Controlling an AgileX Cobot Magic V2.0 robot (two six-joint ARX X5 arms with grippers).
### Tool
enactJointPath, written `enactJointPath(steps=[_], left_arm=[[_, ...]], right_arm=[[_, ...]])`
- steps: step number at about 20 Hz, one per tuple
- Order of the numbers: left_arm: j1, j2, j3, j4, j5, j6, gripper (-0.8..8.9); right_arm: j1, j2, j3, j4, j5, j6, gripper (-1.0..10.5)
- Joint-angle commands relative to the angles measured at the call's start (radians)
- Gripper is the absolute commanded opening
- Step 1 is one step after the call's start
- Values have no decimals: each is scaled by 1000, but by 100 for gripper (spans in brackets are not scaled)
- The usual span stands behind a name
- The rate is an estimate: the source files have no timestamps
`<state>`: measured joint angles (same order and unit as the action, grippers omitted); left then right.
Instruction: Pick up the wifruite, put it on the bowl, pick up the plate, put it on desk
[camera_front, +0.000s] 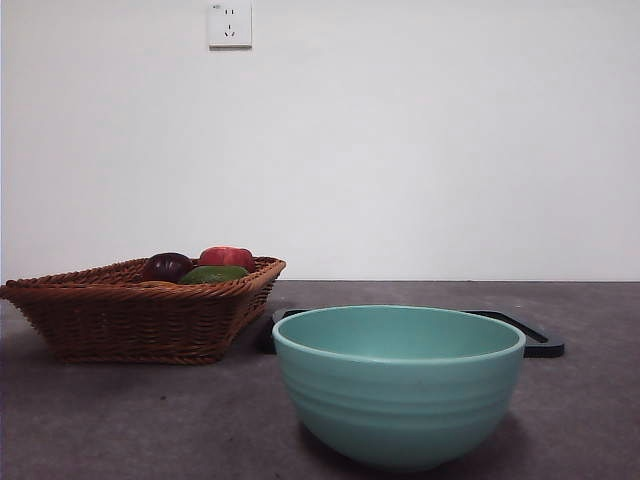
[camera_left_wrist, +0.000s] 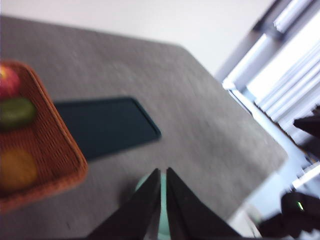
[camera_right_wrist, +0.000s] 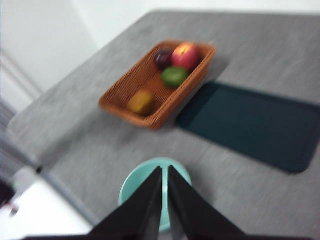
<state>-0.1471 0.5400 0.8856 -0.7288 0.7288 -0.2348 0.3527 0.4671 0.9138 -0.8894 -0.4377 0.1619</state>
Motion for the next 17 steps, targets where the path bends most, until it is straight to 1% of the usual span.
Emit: enactJointPath(steps=[1, 3, 8, 13, 15, 17], left_arm=[[-18, 2, 24, -49, 11, 75, 17], [-34, 2, 25, -92, 12, 110, 17], [-67, 2, 25, -158, 12, 163, 17], [-76, 2, 25, -190, 12, 169, 21], [-76, 2, 25, -193, 12, 175, 47], [-78, 2, 25, -193, 12, 179, 116]], right_arm=[[5, 5, 18, -31, -36, -42, 10], [5, 5, 18, -58, -38, -43, 10], [5, 5, 18, -78, -37, -44, 10], [5, 5, 18, -77, -33, -52, 10], [5, 5, 18, -77, -32, -51, 10], [5, 5, 18, -78, -23, -52, 12]])
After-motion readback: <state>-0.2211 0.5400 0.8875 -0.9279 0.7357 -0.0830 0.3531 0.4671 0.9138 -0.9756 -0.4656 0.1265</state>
